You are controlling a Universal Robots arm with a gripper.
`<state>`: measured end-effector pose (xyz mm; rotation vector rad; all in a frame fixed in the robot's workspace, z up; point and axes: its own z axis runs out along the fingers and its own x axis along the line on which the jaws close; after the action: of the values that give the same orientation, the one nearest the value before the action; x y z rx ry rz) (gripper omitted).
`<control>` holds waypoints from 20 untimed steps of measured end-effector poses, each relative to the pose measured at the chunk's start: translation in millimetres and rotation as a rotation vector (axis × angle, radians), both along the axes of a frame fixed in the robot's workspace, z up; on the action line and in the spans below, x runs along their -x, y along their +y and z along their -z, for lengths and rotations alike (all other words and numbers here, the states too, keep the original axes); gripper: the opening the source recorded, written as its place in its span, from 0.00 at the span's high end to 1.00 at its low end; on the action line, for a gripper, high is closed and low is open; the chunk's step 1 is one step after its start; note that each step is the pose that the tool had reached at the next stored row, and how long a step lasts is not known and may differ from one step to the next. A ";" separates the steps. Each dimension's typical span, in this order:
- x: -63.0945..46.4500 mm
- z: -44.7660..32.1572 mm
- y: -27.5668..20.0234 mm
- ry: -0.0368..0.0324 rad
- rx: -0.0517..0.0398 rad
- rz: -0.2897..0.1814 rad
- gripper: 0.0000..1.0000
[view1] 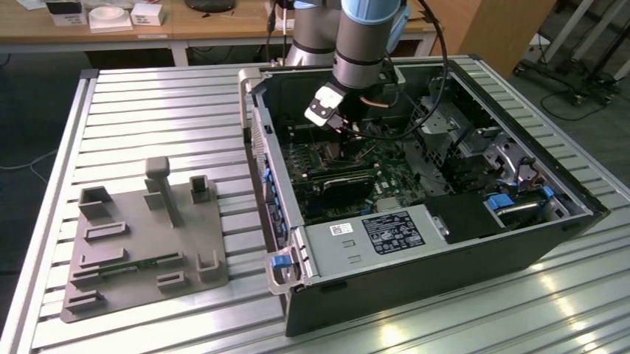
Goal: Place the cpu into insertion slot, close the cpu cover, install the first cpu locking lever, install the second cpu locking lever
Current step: 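Place the cpu into insertion slot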
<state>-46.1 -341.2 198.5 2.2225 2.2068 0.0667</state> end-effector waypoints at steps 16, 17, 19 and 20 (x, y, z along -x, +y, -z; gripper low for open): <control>0.9 6.4 0.7 0.0019 0.0043 0.000 0.46; 0.9 6.7 0.7 0.0019 0.0043 0.000 0.46; 1.0 7.3 0.9 0.0021 0.0042 0.000 0.46; 1.0 7.5 0.8 0.0021 0.0040 0.000 0.46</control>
<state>-47.1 -340.4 191.0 2.2216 2.2060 0.0600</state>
